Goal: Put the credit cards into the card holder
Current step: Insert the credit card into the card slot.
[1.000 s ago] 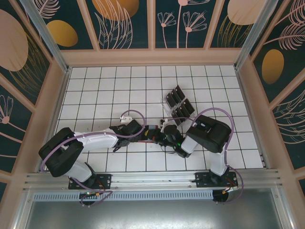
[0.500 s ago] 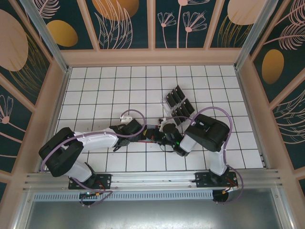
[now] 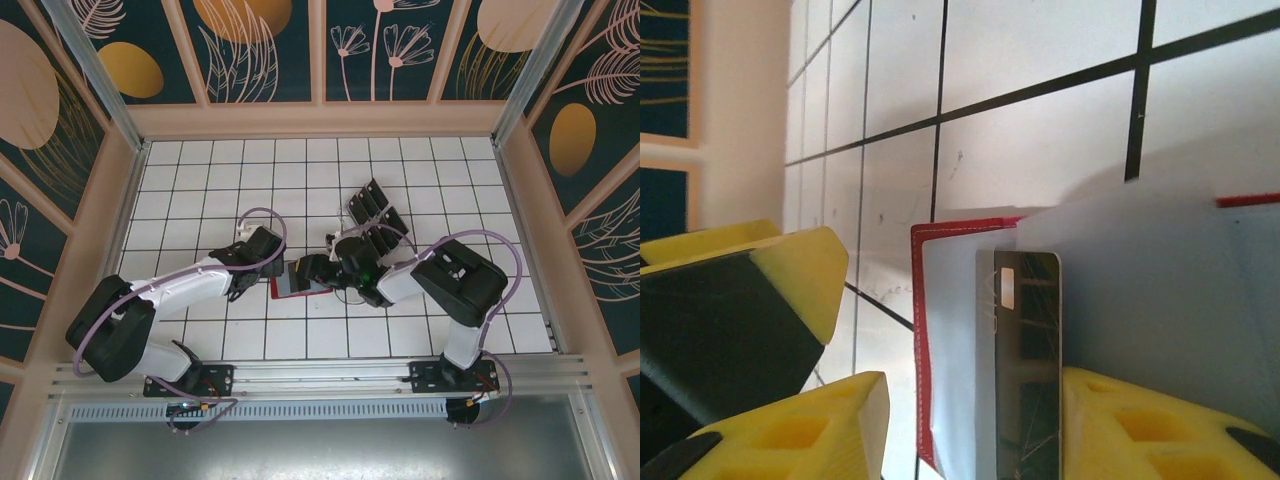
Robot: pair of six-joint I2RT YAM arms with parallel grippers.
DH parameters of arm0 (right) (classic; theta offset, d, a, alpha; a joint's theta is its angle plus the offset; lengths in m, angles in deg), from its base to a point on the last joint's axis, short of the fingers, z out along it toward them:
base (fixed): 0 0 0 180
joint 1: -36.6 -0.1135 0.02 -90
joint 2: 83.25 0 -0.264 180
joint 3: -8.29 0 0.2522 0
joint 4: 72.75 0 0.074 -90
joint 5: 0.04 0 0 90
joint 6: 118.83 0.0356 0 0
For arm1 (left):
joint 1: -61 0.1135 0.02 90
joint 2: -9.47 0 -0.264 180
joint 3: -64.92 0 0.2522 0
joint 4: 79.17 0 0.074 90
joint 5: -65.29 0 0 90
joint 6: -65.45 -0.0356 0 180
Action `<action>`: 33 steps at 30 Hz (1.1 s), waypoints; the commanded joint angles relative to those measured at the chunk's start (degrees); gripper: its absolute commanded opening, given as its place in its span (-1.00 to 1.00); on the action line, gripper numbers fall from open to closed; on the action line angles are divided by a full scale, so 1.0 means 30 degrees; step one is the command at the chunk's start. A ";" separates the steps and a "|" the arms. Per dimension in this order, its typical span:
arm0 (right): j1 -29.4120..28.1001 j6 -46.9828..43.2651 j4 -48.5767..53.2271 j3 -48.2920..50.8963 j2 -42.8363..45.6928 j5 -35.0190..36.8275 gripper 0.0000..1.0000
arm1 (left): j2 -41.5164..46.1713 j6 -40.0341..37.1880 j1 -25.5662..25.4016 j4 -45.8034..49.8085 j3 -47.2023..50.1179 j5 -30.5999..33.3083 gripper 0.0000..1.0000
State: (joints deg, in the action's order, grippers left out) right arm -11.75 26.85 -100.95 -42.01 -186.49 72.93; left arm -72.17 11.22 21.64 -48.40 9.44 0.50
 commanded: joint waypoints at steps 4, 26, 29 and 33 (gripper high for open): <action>0.0036 -0.2868 0.5861 -0.1953 0.0979 0.0919 -0.06 | 0.0690 0.0172 0.0110 0.0284 0.0775 -0.0975 0.97; -0.0810 -0.3884 0.8012 -0.3990 -0.0427 0.1314 -0.70 | 0.0812 0.1554 0.0083 -0.0892 0.3225 -0.2182 0.93; -0.1032 -0.3788 0.7982 -0.4109 -0.0670 0.1269 -0.74 | 0.0658 0.1544 0.0102 -0.1026 0.3231 -0.2260 0.92; -0.1334 -0.3664 0.7950 -0.4307 -0.0967 0.1198 -0.74 | 0.0462 0.1510 0.0091 -0.1217 0.3270 -0.2317 0.92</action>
State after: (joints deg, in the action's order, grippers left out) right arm -14.66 16.06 -78.02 -53.37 -187.84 76.60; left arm -70.01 14.78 21.69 -50.80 18.60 -5.79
